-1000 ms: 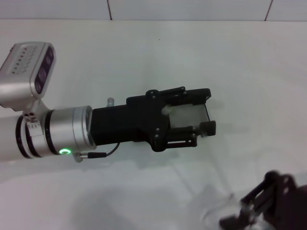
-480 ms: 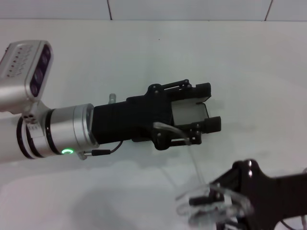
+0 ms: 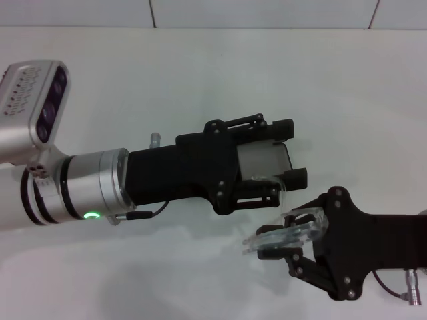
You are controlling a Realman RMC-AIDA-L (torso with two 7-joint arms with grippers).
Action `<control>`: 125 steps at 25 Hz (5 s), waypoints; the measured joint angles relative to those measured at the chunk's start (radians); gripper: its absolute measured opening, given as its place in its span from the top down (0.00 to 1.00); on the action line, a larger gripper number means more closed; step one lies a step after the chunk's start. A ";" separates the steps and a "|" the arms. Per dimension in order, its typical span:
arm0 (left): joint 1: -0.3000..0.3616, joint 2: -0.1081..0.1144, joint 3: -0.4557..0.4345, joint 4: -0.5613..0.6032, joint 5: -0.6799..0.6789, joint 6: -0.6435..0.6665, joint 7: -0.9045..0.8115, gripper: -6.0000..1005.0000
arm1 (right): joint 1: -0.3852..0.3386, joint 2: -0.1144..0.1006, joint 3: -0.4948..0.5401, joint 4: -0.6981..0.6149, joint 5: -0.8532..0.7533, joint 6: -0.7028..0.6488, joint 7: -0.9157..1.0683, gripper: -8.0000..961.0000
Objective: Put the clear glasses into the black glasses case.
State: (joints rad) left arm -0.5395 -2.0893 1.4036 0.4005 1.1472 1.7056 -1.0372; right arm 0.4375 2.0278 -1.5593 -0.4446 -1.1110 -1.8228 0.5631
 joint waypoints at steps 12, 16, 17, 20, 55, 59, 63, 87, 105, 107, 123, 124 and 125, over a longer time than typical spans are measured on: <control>-0.001 0.000 0.003 0.000 0.000 0.009 0.010 0.28 | 0.001 0.000 0.001 0.001 0.013 0.023 0.043 0.87; -0.001 -0.001 0.003 0.000 0.000 0.009 0.011 0.28 | -0.002 0.000 0.006 0.001 0.013 0.023 0.044 0.87; 0.000 -0.001 0.003 0.000 0.000 0.009 0.011 0.28 | -0.002 0.000 0.006 0.001 0.013 0.024 0.044 0.87; -0.002 -0.001 0.003 0.000 0.000 0.009 0.011 0.28 | -0.003 0.000 0.007 0.001 0.014 0.029 0.044 0.87; 0.102 0.001 -0.301 -0.078 -0.165 -0.269 0.269 0.28 | -0.177 -0.008 -0.376 -0.638 -0.122 1.159 0.124 0.87; 0.101 0.001 -0.298 -0.078 -0.162 -0.271 0.265 0.28 | -0.178 -0.008 -0.479 -0.681 -0.147 1.325 0.122 0.87; 0.100 0.002 -0.296 -0.078 -0.159 -0.271 0.264 0.28 | -0.182 -0.008 -0.572 -0.709 -0.154 1.481 0.114 0.86; 0.105 0.005 -0.294 -0.075 -0.156 -0.266 0.269 0.28 | -0.200 -0.007 -0.738 -0.755 -0.145 1.787 0.119 0.81; 0.100 0.005 -0.295 -0.071 -0.156 -0.264 0.267 0.28 | -0.204 -0.007 -0.772 -0.768 -0.093 1.875 0.121 0.75; 0.101 0.005 -0.295 -0.071 -0.156 -0.264 0.267 0.28 | -0.208 -0.010 -0.777 -0.779 -0.086 1.881 0.121 0.69; 0.107 0.006 -0.295 -0.071 -0.156 -0.264 0.264 0.28 | -0.248 -0.022 -0.800 -0.848 -0.076 1.891 0.102 0.44; 0.107 0.006 -0.295 -0.071 -0.156 -0.264 0.264 0.28 | -0.254 -0.026 -0.804 -0.858 -0.065 1.890 0.091 0.44; 0.107 0.006 -0.295 -0.071 -0.156 -0.264 0.264 0.28 | -0.258 -0.029 -0.806 -0.865 -0.052 1.889 0.079 0.44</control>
State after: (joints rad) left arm -0.4323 -2.0831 1.1091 0.3298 0.9909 1.4420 -0.7731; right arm 0.1793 1.9992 -2.3652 -1.3096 -1.1635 0.0662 0.6425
